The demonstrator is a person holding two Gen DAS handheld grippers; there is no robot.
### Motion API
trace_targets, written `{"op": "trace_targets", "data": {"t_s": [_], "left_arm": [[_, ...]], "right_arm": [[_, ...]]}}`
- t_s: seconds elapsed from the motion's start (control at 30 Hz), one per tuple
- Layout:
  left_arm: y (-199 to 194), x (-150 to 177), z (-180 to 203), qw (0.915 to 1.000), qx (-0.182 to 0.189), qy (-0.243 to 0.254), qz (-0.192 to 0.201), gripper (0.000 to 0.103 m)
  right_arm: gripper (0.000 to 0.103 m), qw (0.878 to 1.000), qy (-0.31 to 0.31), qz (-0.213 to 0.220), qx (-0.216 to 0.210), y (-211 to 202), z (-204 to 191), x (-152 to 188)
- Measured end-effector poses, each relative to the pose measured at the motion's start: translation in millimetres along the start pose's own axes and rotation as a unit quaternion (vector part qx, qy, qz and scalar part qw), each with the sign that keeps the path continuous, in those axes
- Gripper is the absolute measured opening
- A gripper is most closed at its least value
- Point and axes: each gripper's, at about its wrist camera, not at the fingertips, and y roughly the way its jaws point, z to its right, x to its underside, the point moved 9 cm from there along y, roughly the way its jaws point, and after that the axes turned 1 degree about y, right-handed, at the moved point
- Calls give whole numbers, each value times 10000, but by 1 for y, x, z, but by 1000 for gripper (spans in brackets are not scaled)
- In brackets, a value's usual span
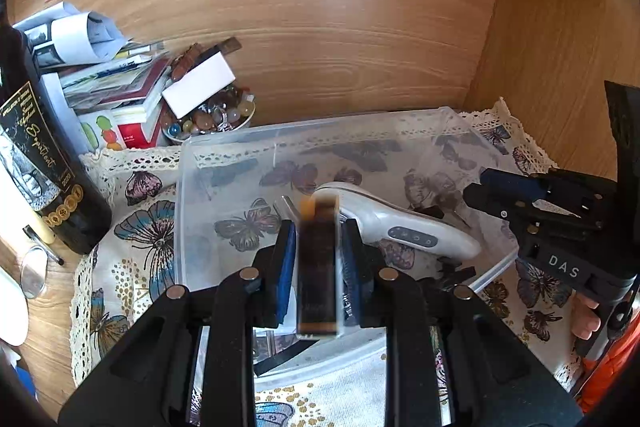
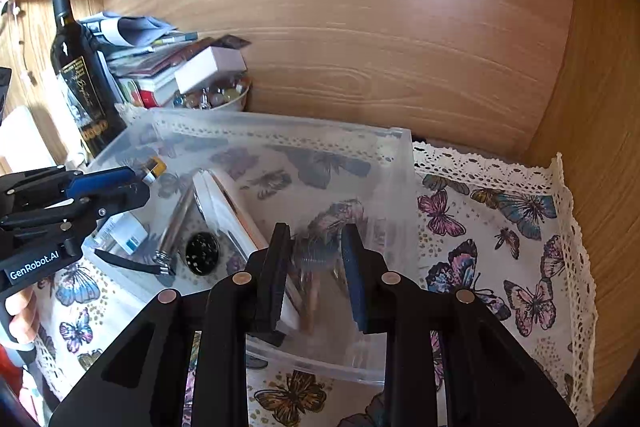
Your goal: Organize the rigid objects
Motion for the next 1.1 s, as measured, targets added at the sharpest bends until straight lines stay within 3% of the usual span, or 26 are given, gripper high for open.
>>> {"op": "trace_targets", "data": {"t_s": [0.3, 0.37, 0.53, 0.67, 0.77, 1.0, 1.1], "left_arm": [[-27, -6, 5, 9996, 72, -58, 280, 31], [-41, -9, 8, 9990, 84, -38, 443, 37], [-79, -13, 21, 9963, 161, 42, 838, 39], [-115, -16, 27, 9920, 111, 50, 1253, 55], [-139, -15, 31, 9883, 75, 46, 1523, 61], [-186, -6, 41, 9796, -54, 83, 2008, 82], [-201, -1, 47, 9755, -145, 154, 2188, 90]], "right_arm": [[33, 9994, -84, 332, 39, -25, -8, -11], [38, 9986, -91, 527, 21, -40, -12, -16], [50, 9934, -63, 1146, -64, -90, -24, -28], [65, 9874, -57, 1580, -70, -125, -33, -31], [78, 9818, -84, 1898, 28, -149, -39, -29], [89, 9723, -5, 2338, 49, -190, -49, -21], [99, 9690, 81, 2467, 54, -203, -50, -16]]}}
